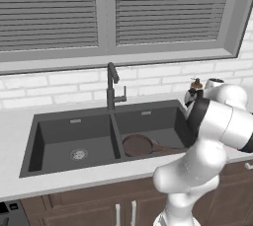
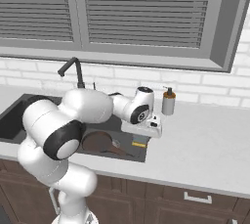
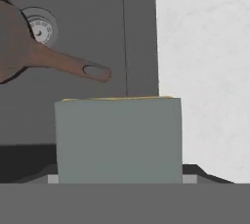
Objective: Pick the pan and sponge and place them into the sink. Then turn on the water.
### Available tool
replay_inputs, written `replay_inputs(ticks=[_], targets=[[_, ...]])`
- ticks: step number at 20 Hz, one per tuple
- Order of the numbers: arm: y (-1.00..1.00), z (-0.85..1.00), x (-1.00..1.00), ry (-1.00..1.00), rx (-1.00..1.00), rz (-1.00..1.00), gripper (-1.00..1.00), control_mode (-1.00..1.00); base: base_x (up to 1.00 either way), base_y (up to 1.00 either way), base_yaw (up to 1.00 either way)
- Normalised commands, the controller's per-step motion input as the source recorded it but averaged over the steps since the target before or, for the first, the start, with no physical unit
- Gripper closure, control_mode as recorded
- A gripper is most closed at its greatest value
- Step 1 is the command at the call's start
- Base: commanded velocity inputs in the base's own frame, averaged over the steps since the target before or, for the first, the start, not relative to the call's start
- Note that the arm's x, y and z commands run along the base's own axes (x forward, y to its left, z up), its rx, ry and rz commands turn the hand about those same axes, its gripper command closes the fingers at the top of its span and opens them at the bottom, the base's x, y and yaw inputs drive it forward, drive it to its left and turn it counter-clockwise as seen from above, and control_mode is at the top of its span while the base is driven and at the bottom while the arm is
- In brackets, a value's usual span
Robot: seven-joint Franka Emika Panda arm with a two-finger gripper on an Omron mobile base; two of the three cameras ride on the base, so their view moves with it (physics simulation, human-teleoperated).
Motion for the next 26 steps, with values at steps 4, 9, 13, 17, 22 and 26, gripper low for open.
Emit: replay_inputs(ticks=[4,9,13,17,22,26], targets=[[1.0,0.0,0.01,0.0,0.0,0.4,1.0,-1.0,0.0,0.0,0.0],[0.94,0.0,0.29,0.01,0.0,0.25,1.0,-1.0,0.0,0.0,0.0],[0.81,-0.05,0.38,0.08,0.0,0.1,1.0,-1.0,0.0,0.0,0.0],[0.39,-0.19,0.54,0.1,0.0,0.02,1.0,-1.0,0.0,0.0,0.0],[0.09,-0.47,0.45,0.01,0.0,0.0,1.0,-1.0,0.0,0.0,0.0],[0.01,-0.6,0.31,0.0,0.0,0.0,1.0,-1.0,0.0,0.0,0.0]])
